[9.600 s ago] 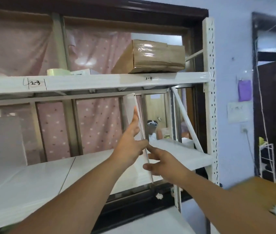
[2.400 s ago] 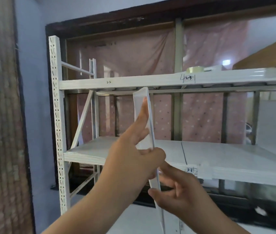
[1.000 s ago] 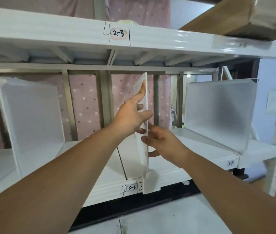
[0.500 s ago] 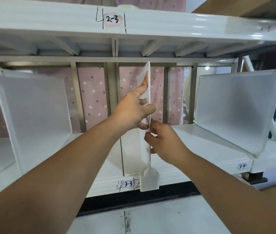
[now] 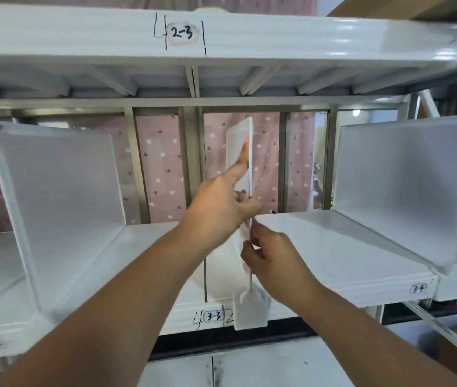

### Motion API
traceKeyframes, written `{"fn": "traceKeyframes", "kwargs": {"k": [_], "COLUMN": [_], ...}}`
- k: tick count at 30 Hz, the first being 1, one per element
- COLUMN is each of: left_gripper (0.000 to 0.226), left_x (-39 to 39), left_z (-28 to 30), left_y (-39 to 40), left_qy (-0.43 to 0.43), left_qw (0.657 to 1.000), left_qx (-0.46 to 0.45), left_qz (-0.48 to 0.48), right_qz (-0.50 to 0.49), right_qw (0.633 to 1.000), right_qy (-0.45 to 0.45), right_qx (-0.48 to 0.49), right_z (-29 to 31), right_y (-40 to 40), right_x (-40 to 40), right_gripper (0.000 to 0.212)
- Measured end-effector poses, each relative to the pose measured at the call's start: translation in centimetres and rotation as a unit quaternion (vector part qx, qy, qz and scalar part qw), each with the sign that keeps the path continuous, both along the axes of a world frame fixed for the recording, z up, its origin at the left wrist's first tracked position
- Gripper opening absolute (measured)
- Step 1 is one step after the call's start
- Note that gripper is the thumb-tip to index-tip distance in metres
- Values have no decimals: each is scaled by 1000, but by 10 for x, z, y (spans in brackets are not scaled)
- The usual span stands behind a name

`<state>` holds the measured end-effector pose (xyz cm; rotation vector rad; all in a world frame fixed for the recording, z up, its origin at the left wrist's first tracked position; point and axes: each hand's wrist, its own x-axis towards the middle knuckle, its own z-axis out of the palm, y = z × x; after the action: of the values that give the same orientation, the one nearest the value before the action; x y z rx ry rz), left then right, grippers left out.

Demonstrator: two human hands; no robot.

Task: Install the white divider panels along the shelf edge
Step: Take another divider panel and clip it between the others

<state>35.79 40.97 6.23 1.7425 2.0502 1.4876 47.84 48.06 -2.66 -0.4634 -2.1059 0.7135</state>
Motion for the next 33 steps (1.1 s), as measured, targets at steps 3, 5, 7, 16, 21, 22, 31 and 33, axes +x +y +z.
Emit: {"fn": "traceKeyframes", "kwargs": {"k": [3, 5, 7, 16, 21, 22, 31, 33], "left_gripper": [85, 86, 87, 70, 77, 85, 77, 59], "left_x": [-2, -2, 0, 19, 65, 81, 212, 236], "left_z": [-2, -1, -3, -30, -90, -102, -165, -174], "left_y": [4, 4, 5, -8, -23, -24, 6, 23], "left_qy": [19, 31, 33, -25, -63, -67, -60, -193], "left_qw": [1000, 999, 999, 998, 986, 983, 990, 979], "left_qx": [2, -7, -7, 23, 97, 113, 127, 36], "left_qz": [8, 5, 5, 51, 121, 131, 20, -56], "right_qz": [2, 4, 8, 100, 44, 21, -162, -213], "right_qw": [1000, 1000, 1000, 984, 986, 987, 977, 969], "right_qy": [-1, 8, 12, 6, -28, -22, -24, -65], "right_qx": [2, -4, -11, -148, -160, -161, -140, -112], "right_z": [-3, -3, -5, 1, -10, -13, -41, -44], "right_y": [0, 0, -3, 2, 33, 40, 90, 97], "right_x": [-1, -1, -1, 14, 79, 97, 251, 277], "right_gripper": [39, 39, 36, 47, 62, 59, 41, 34]}}
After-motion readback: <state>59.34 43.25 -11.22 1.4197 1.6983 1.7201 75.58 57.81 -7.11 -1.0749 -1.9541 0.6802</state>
